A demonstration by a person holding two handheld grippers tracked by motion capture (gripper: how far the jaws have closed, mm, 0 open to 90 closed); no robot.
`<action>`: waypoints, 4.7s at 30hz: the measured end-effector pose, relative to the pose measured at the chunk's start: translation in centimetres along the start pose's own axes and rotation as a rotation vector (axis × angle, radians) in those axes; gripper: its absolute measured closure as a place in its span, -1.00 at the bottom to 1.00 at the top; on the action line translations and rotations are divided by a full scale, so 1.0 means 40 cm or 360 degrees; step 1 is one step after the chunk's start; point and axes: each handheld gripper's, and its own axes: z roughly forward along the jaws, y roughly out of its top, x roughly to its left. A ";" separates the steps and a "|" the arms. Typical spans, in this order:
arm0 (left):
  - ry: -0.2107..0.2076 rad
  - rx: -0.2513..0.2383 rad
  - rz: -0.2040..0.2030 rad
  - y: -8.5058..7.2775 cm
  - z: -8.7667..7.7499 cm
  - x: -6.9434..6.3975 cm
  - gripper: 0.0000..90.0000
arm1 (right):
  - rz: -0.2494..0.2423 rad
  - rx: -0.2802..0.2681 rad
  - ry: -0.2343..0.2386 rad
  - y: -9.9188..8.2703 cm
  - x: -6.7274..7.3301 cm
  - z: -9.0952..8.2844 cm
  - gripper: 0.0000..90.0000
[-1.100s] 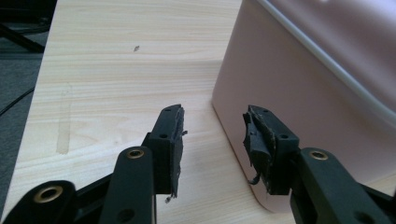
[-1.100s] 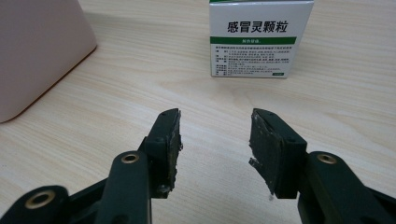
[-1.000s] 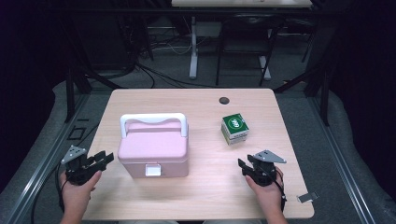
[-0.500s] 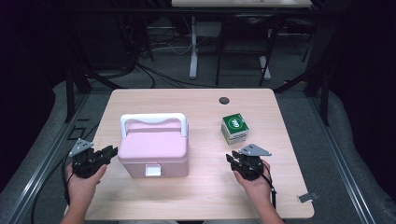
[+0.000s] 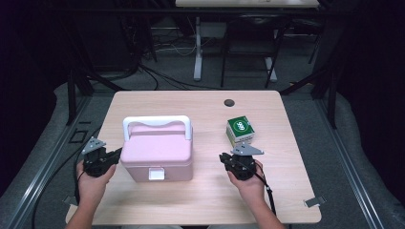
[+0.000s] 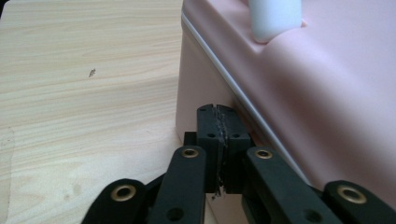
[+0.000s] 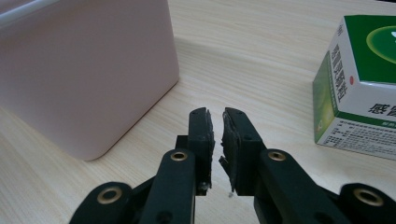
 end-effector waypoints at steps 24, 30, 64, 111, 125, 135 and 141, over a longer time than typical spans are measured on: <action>-0.0195 0.0024 0.0028 0.011 0.022 -0.049 1.00 | -0.0043 -0.0011 0.0141 0.005 0.054 0.034 0.94; -0.0240 0.0031 0.0052 0.015 0.034 -0.072 1.00 | -0.0076 -0.0012 0.0144 0.007 0.063 0.035 1.00; -0.0357 0.0097 0.0147 -0.016 0.020 -0.175 1.00 | -0.0063 0.0048 0.0149 -0.044 0.034 -0.072 1.00; -0.0439 -0.0021 0.0092 0.082 -0.056 -0.170 0.56 | 0.0011 -0.0071 0.0219 0.041 -0.030 -0.179 0.70; -0.0502 -0.0050 0.0116 0.135 -0.050 -0.190 0.33 | 0.0008 -0.0125 0.0286 0.141 -0.040 -0.177 0.40; -0.0535 -0.0012 0.0114 0.147 -0.009 -0.206 0.23 | 0.0049 -0.0093 0.0344 0.165 -0.036 -0.120 0.11; -0.0526 0.0001 0.0120 0.147 0.001 -0.211 0.24 | 0.0013 -0.0100 0.0358 0.172 -0.024 -0.109 0.22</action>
